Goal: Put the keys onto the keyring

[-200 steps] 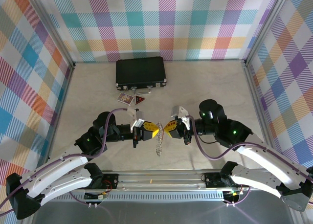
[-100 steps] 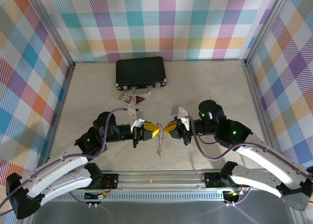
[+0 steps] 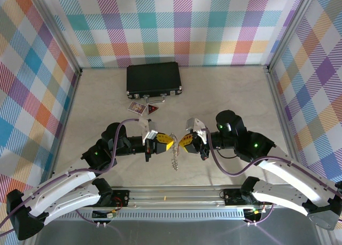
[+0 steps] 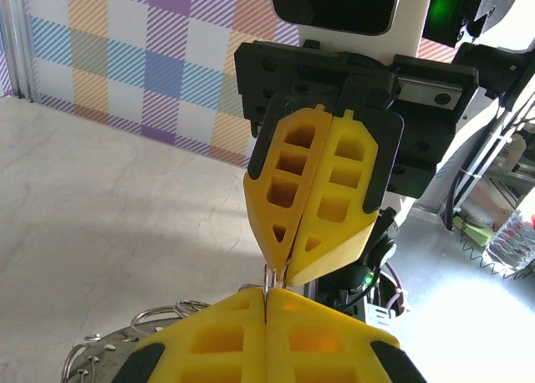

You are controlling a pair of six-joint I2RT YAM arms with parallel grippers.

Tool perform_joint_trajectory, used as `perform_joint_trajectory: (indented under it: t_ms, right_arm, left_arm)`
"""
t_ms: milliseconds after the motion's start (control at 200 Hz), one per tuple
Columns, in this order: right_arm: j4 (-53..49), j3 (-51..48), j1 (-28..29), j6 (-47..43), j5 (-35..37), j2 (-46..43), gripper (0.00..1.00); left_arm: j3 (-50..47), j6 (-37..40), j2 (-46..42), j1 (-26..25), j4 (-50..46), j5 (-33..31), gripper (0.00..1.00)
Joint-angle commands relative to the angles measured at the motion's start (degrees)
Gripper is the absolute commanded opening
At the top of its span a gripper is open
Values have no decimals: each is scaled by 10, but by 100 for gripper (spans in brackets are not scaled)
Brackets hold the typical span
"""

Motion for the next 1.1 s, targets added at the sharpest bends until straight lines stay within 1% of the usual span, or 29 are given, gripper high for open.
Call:
perform_joint_trajectory:
  t_ms: [0, 555, 1095]
  right_arm:
    - [7, 17, 5, -11, -2, -3, 0]
    - [25, 18, 7, 0, 2, 5, 0]
    - [14, 18, 7, -4, 19, -1, 0]
  left_arm:
    - [-1, 6, -8, -2, 24, -1, 0]
    - [0, 8, -7, -1, 20, 2, 0]
    - [1, 9, -7, -2, 18, 1, 0]
